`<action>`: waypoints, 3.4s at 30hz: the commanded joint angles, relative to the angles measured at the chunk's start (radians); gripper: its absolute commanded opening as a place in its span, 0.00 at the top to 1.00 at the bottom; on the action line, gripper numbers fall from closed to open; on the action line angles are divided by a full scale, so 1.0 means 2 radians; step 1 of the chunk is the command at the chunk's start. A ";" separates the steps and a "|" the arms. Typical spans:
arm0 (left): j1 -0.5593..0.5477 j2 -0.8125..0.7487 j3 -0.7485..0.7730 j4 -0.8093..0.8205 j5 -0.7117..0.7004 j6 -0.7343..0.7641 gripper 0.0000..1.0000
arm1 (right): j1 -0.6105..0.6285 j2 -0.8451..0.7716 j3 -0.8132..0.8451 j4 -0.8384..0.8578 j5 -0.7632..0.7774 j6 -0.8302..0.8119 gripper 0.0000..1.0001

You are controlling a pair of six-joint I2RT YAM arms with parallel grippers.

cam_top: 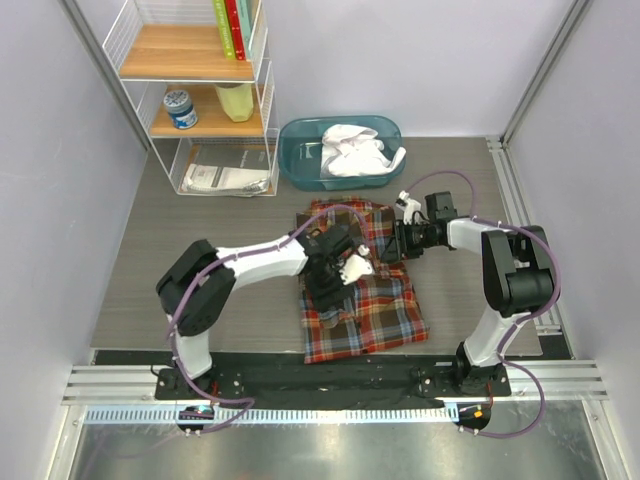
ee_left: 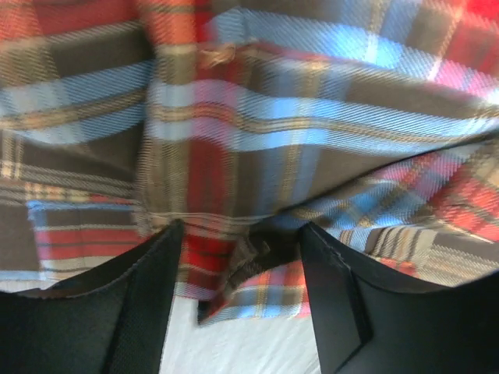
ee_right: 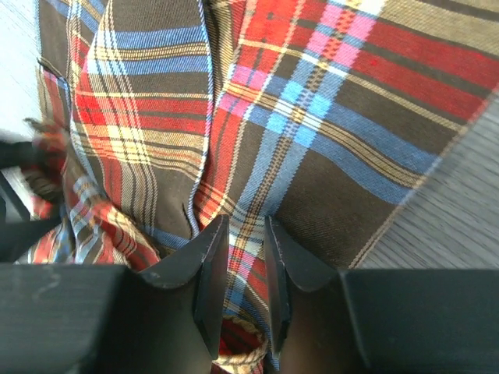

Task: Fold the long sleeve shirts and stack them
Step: Fold the shirt

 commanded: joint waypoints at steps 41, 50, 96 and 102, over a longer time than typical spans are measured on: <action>-0.207 -0.023 -0.060 0.089 -0.021 0.092 0.57 | 0.050 0.049 0.074 -0.028 0.108 -0.023 0.73; -0.211 -0.029 -0.028 0.063 0.018 0.060 0.43 | 0.064 0.030 0.108 -0.062 0.069 -0.053 0.64; 0.210 -0.009 -0.001 -0.041 0.141 0.316 0.30 | 0.141 -0.061 0.051 -0.235 0.109 -0.193 0.52; 0.212 -0.030 0.003 -0.081 0.162 0.313 0.62 | 0.141 -0.087 0.064 -0.244 0.108 -0.188 0.83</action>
